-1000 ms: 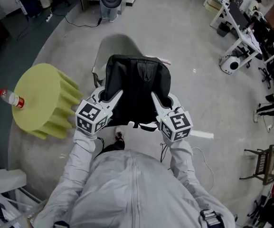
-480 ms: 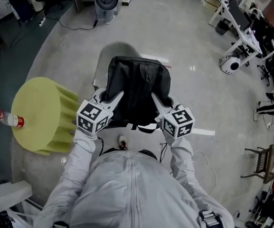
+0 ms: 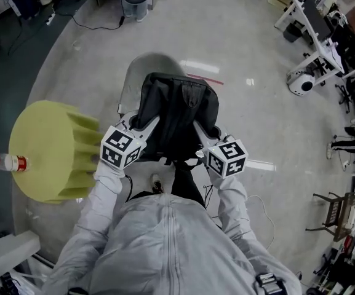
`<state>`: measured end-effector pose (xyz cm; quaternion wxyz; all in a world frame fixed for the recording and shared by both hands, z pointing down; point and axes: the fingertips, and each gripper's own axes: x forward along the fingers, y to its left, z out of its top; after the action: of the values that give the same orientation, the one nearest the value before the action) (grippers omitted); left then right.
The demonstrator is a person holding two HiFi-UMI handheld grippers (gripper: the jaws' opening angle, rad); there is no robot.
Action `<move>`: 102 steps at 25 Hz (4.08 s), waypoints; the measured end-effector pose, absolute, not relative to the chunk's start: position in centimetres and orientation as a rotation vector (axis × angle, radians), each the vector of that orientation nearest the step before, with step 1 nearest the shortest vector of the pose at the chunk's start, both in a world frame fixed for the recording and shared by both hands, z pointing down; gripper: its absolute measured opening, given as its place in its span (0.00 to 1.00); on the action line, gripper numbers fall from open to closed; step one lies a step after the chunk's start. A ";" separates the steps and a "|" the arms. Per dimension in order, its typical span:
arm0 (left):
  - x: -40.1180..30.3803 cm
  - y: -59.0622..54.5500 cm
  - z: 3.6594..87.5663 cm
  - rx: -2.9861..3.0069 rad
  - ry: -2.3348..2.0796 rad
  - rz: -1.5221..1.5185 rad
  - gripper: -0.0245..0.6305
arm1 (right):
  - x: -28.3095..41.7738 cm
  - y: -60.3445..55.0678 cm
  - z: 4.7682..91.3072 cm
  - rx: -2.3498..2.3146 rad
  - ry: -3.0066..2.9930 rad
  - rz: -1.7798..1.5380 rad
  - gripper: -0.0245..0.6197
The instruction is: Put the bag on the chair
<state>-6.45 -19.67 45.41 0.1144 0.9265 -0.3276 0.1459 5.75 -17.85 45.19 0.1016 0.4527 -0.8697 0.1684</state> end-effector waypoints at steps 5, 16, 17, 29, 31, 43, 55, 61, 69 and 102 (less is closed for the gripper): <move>-6.5 -25.0 49.3 2.630 -0.931 0.432 0.15 | 5.7 -23.0 48.6 1.282 -2.544 0.558 0.11; -5.9 -32.6 58.6 2.461 -0.881 0.544 0.15 | 6.2 -29.6 57.5 1.198 -2.460 0.773 0.11; -5.7 -33.5 59.7 2.438 -0.874 0.564 0.16 | 6.3 -30.3 58.5 1.188 -2.444 0.793 0.11; -2.4 -40.6 69.9 2.299 -0.771 0.736 0.16 | 8.2 -35.6 68.5 1.118 -2.280 0.996 0.11; -2.4 -41.4 71.3 2.288 -0.765 0.758 0.16 | 8.1 -36.2 69.9 1.101 -2.259 1.022 0.11; -2.7 -43.5 77.9 2.170 -0.805 0.924 0.22 | 8.0 -37.8 75.7 1.059 -2.113 1.135 0.12; -7.1 -41.9 78.5 2.094 -0.953 0.954 0.46 | 11.0 -36.7 75.4 1.176 -2.028 1.187 0.26; -10.5 -39.0 75.2 2.107 -1.041 0.890 0.46 | 12.0 -33.6 72.1 1.234 -2.083 1.162 0.26; -13.0 -34.7 66.4 2.300 -1.134 0.710 0.46 | 11.0 -30.8 62.6 1.361 -2.273 0.921 0.20; -10.6 -19.7 34.1 2.992 -1.300 0.257 0.04 | 4.9 -17.1 33.7 1.428 -2.625 0.077 0.05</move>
<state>-10.64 -19.71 34.08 -0.0654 0.9124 -0.3964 0.0784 4.87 -17.09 33.70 0.0763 0.4762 -0.8756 0.0258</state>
